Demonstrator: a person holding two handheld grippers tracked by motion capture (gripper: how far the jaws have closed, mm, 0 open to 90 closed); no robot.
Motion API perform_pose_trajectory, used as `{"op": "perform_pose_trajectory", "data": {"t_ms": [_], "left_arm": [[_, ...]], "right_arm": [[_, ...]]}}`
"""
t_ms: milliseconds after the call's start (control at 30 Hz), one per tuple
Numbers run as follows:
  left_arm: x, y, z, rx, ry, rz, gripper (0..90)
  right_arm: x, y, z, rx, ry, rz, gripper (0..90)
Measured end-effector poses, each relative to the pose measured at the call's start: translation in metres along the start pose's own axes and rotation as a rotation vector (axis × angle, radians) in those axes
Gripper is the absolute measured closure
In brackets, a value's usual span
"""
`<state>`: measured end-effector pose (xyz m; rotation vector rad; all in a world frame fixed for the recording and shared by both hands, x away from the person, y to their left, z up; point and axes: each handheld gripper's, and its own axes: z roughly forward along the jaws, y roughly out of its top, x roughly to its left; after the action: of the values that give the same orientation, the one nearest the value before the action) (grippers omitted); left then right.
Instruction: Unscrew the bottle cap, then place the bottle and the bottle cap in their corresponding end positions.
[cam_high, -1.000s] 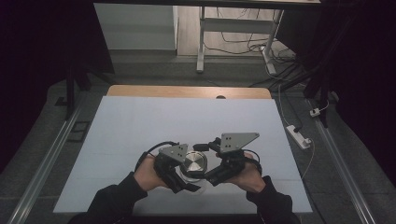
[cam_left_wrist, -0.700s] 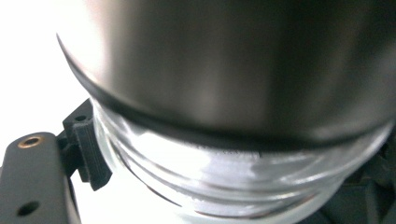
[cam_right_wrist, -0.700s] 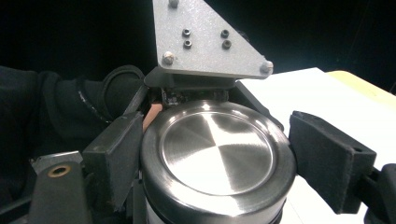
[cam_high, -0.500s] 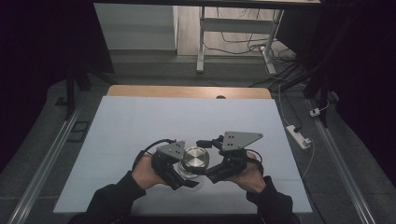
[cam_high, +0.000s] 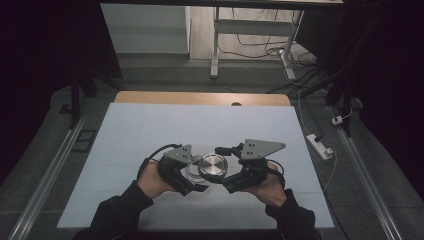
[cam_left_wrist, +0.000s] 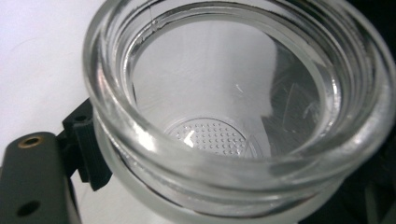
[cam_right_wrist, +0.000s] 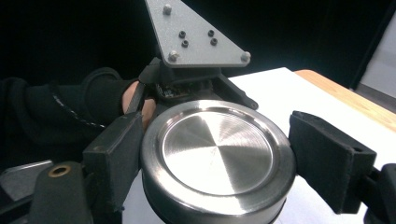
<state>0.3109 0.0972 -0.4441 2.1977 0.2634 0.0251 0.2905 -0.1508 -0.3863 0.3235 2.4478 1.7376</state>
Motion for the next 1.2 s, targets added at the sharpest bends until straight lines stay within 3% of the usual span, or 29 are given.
{"op": "perform_pose_trajectory", "data": {"t_ms": [333,633,1200], "left_arm": [[0.011,-0.005,-0.005,0.012,0.088,-0.027,15.1],[0.020,-0.008,-0.009,0.003,0.129,-0.056,15.1],[0.040,-0.010,-0.014,-0.020,0.193,-0.095,15.1]], "right_arm": [[0.003,-0.003,-0.002,-0.005,-0.051,-0.019,19.5],[0.007,-0.008,0.000,-0.007,-0.077,-0.029,19.6],[0.011,-0.028,0.012,0.027,-0.070,-0.011,19.5]]}}
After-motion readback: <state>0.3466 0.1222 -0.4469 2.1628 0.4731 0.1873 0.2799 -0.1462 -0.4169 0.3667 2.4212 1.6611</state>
